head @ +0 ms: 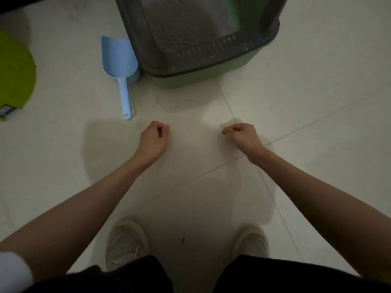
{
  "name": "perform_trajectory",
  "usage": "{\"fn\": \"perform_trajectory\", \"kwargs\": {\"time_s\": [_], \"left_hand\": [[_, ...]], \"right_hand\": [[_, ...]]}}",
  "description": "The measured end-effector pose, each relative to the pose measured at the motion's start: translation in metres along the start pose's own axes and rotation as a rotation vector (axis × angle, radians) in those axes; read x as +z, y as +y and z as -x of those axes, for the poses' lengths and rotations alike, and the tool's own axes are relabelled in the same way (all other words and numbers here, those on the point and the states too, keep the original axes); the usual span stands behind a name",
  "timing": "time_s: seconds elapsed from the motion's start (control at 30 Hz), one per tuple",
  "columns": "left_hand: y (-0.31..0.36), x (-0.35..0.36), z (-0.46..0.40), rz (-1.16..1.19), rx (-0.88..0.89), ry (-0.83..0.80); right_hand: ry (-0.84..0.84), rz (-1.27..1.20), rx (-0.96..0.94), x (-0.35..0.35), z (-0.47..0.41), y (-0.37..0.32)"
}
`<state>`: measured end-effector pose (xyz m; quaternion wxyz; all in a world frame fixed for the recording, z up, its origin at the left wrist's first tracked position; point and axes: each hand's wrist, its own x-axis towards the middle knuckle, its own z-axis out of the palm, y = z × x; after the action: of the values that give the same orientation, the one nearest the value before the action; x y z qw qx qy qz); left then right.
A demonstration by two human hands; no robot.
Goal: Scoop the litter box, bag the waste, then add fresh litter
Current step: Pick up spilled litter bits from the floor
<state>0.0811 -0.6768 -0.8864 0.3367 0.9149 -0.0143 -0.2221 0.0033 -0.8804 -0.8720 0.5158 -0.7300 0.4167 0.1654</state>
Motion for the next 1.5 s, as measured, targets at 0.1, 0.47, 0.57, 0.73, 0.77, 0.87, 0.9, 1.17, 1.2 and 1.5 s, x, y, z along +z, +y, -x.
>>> {"fn": "perform_trajectory", "kwargs": {"time_s": [0.1,0.47,0.57,0.73,0.77,0.87,0.9,1.17,1.2,1.5], "left_hand": [[0.012,0.002,-0.029,0.042,-0.051,0.026],[0.029,0.017,-0.064,-0.005,-0.001,0.112],[0.029,0.019,-0.063,-0.077,0.060,0.098],[0.038,0.016,-0.065,-0.198,0.110,0.059],[0.039,0.014,-0.065,-0.195,0.091,0.048],[0.041,0.009,-0.061,-0.050,-0.073,-0.003],[0.042,0.006,-0.058,0.049,-0.151,-0.030],[0.080,-0.043,-0.020,0.428,-0.149,-0.282],[0.088,-0.052,-0.016,0.436,-0.132,-0.293],[0.110,-0.135,0.020,0.885,-0.316,-0.268]], "right_hand": [[0.036,0.037,-0.021,-0.007,-0.013,-0.008],[0.006,-0.078,0.049,0.000,-0.023,-0.003],[0.006,-0.090,0.059,-0.001,-0.022,-0.004],[-0.021,-0.198,0.109,-0.004,-0.020,-0.010],[-0.040,-0.254,0.137,-0.004,-0.019,-0.010],[-0.129,-0.504,0.258,-0.004,-0.016,-0.013],[-0.165,-0.600,0.297,-0.004,-0.013,-0.015],[-0.404,-1.021,0.401,0.001,0.015,-0.044],[-0.433,-1.041,0.388,0.001,0.019,-0.050],[-0.589,-1.037,0.287,0.013,0.054,-0.104]]}}
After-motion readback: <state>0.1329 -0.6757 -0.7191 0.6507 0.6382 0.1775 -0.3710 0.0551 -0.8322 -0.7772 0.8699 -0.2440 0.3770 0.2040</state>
